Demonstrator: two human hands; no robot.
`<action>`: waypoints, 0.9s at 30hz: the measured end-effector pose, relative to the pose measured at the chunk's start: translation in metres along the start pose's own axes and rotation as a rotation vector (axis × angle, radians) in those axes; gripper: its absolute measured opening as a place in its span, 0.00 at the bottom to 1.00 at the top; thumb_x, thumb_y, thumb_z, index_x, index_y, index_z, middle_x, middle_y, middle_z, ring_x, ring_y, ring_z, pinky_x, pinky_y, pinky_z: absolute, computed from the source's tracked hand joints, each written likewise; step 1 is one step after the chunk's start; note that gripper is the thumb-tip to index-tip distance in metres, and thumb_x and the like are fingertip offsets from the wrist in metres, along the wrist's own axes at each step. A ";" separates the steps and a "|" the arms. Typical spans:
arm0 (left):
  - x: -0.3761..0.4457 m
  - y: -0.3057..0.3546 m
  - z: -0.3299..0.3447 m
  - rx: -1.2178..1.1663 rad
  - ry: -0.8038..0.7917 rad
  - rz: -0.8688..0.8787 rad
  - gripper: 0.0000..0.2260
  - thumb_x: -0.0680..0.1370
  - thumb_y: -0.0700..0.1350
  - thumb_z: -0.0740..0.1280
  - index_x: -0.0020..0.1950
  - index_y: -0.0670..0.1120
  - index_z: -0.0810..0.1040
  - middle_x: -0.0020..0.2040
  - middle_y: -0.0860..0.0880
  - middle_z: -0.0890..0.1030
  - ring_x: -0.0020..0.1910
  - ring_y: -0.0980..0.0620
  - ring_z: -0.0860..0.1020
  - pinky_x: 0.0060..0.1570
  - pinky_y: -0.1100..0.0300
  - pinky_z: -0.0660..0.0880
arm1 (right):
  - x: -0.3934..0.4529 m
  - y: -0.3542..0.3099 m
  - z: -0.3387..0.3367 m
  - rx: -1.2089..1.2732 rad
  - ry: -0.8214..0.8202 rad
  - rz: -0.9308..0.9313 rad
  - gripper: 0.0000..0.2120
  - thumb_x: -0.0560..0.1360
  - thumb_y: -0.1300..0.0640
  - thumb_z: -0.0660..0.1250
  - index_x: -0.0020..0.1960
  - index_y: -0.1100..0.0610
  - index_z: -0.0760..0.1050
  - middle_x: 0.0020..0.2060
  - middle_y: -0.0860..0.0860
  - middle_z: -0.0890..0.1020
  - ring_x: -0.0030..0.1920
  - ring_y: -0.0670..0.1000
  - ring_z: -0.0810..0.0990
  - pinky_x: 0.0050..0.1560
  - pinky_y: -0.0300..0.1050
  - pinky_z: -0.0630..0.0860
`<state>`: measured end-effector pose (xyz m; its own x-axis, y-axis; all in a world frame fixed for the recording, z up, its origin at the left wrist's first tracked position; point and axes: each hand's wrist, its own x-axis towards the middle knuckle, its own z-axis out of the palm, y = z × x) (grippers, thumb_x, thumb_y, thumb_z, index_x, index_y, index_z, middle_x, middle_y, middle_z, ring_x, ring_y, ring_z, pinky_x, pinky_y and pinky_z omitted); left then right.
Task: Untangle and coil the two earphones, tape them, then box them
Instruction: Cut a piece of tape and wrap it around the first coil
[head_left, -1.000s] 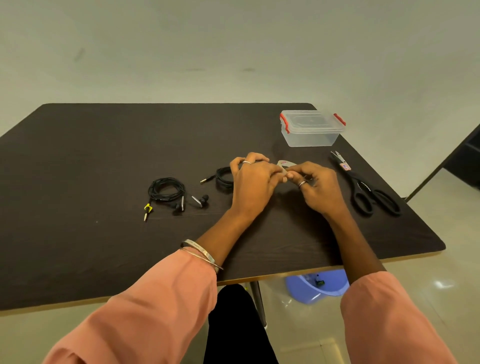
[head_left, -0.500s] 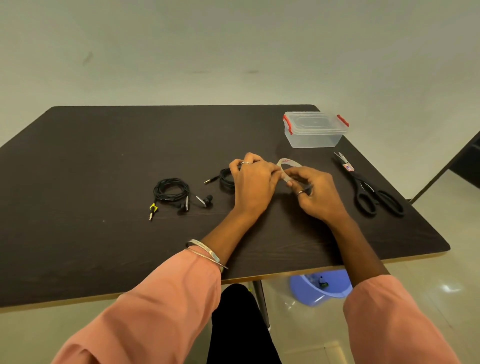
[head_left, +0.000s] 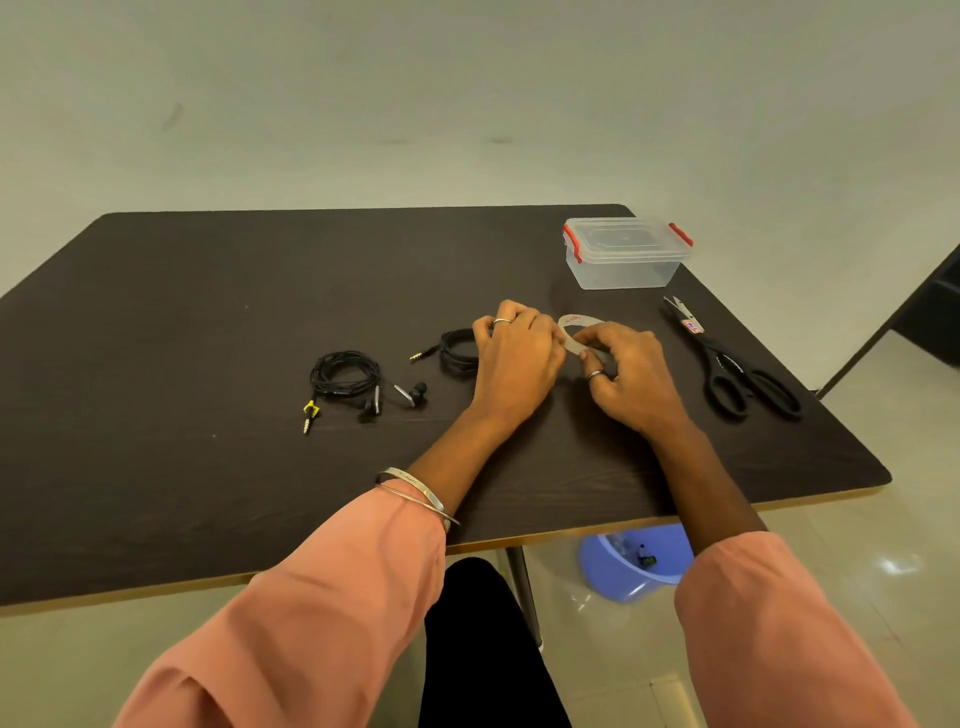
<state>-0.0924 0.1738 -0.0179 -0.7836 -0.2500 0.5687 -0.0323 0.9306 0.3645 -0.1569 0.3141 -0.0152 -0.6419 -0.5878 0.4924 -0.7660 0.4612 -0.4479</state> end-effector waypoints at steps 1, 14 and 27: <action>-0.001 0.000 0.000 -0.016 -0.003 0.004 0.09 0.78 0.43 0.62 0.50 0.46 0.82 0.50 0.50 0.82 0.58 0.50 0.72 0.56 0.52 0.60 | 0.000 0.000 0.000 -0.005 0.001 0.007 0.10 0.72 0.63 0.65 0.53 0.59 0.79 0.49 0.52 0.83 0.50 0.51 0.79 0.55 0.59 0.74; -0.002 0.001 -0.007 -0.019 0.049 -0.107 0.07 0.78 0.50 0.65 0.46 0.50 0.81 0.46 0.54 0.82 0.55 0.52 0.73 0.52 0.54 0.56 | 0.001 -0.007 0.001 -0.203 -0.063 -0.051 0.11 0.77 0.58 0.63 0.57 0.59 0.78 0.52 0.54 0.83 0.53 0.55 0.79 0.56 0.54 0.72; -0.019 0.005 -0.014 0.090 0.025 -0.069 0.09 0.79 0.52 0.62 0.46 0.52 0.82 0.45 0.55 0.83 0.53 0.52 0.71 0.47 0.54 0.53 | -0.004 0.000 -0.012 -0.213 0.092 0.248 0.22 0.70 0.41 0.71 0.54 0.56 0.77 0.46 0.56 0.84 0.47 0.60 0.81 0.46 0.54 0.77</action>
<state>-0.0693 0.1791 -0.0165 -0.7619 -0.3196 0.5633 -0.1422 0.9311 0.3359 -0.1551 0.3242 -0.0083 -0.8028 -0.3824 0.4574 -0.5700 0.7171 -0.4011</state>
